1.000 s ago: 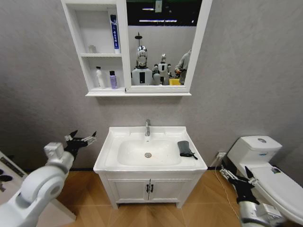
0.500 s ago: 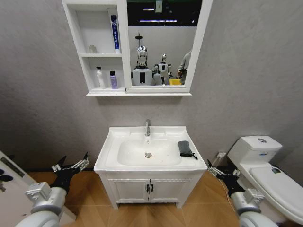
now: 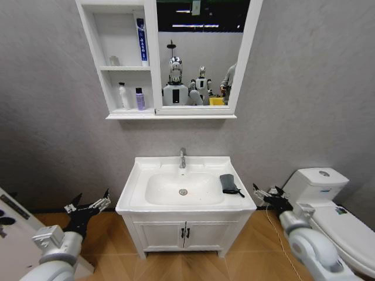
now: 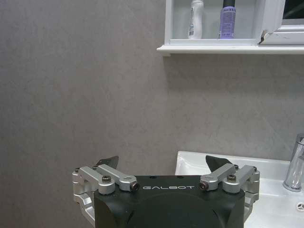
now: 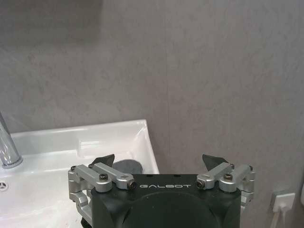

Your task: Move facial cleanser and shampoo from washbasin to cabinet, then wipe washbasin with towel.

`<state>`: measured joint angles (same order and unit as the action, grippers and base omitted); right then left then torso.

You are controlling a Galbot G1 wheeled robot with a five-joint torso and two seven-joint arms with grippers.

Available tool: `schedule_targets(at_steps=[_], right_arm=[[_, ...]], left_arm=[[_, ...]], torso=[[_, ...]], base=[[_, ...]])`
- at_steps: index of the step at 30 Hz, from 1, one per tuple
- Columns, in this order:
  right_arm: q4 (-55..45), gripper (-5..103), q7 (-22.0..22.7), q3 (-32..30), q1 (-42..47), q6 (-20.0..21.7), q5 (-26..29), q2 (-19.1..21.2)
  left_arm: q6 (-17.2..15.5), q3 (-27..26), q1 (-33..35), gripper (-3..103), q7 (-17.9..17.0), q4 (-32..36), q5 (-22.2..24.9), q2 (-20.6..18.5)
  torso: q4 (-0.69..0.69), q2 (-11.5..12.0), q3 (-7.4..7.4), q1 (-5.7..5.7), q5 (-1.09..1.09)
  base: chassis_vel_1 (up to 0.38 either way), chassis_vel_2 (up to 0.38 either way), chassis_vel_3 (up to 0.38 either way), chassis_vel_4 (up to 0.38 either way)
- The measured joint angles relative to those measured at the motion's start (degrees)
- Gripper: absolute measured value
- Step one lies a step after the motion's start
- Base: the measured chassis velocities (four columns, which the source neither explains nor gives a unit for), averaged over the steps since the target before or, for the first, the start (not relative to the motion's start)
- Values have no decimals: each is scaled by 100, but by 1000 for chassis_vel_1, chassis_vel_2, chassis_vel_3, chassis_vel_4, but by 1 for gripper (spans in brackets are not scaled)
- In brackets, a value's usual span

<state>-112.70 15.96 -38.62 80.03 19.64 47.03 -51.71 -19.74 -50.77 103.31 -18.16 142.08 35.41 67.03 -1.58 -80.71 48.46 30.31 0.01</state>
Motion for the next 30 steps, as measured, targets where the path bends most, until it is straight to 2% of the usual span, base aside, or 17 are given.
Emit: schedule_targets(at_steps=[2,3,5,6,8,9,11,13,18,23,25,26,28,29,30], right_arm=[[530,100,33,592,-674,94,104,90],[530,100,33,592,-674,94,104,90],[1092,100,91,1215,-1512,180,125,69],[1092,100,91,1215,-1512,180,125,69],[1654,100,116,1790,-2182,216,44,-39],[1654,100,116,1790,-2182,216,44,-39],[2141,100,143,2261,-2647,263,-18,-154],[2401,100,137,2476,-2828,272,-133,-250],[2833,100,48,2709,-2931,250,-581,-468],[2963,101,11,2787,-2966,228,-662,-500],[3001,91,11,2816,-2986,230,-658,-490],[3001,91,11,2816,-2986,230,-658,-490],[3017,80,11,2848,-3012,236,-628,-470],[3017,80,11,2848,-3012,236,-628,-470],[3018,75,12,2861,-3023,240,-609,-461]], left_arm=[[-2,5,-7,100,0,-3,6,-4],[-2,5,-7,100,0,-3,6,-4],[-3,5,-11,100,-4,-5,9,-8],[-3,5,-11,100,-4,-5,9,-8],[-4,7,-13,100,-6,-6,12,-11],[-4,7,-13,100,-6,-6,12,-11],[-6,9,-16,100,-6,-7,14,-13],[-6,9,-17,100,-6,-8,16,-13],[-9,12,-20,100,-6,-10,18,-15],[-10,13,-21,100,-6,-12,21,-16],[-9,14,-22,100,-7,-13,21,-18],[-9,14,-22,100,-7,-13,21,-18],[-9,14,-22,100,-7,-13,22,-18],[-9,14,-22,100,-7,-13,22,-18],[-10,14,-23,100,-7,-13,22,-19]], torso=[[-3,0,0,0,0],[-3,0,0,0,0],[1,0,0,0,-2],[1,0,0,0,-2],[2,1,0,0,-1],[2,1,0,0,-1],[0,0,0,0,-2],[1,0,0,0,-1],[-3,0,-1,0,0],[-1,0,-1,-1,-1],[-1,0,-1,-1,-1],[-1,0,-1,-1,-1],[-1,-1,-2,-1,-1],[-1,-1,-2,-1,-1],[-1,-1,-2,-1,-1]], base=[[0,0,0,0],[0,0,0,0],[0,0,0,0],[0,0,0,0],[0,0,0,0],[0,0,0,0],[0,0,0,0],[0,0,0,0],[0,0,0,0],[0,0,0,0],[0,0,0,0],[0,0,0,0],[0,0,0,0],[0,0,0,0],[0,0,0,0]])
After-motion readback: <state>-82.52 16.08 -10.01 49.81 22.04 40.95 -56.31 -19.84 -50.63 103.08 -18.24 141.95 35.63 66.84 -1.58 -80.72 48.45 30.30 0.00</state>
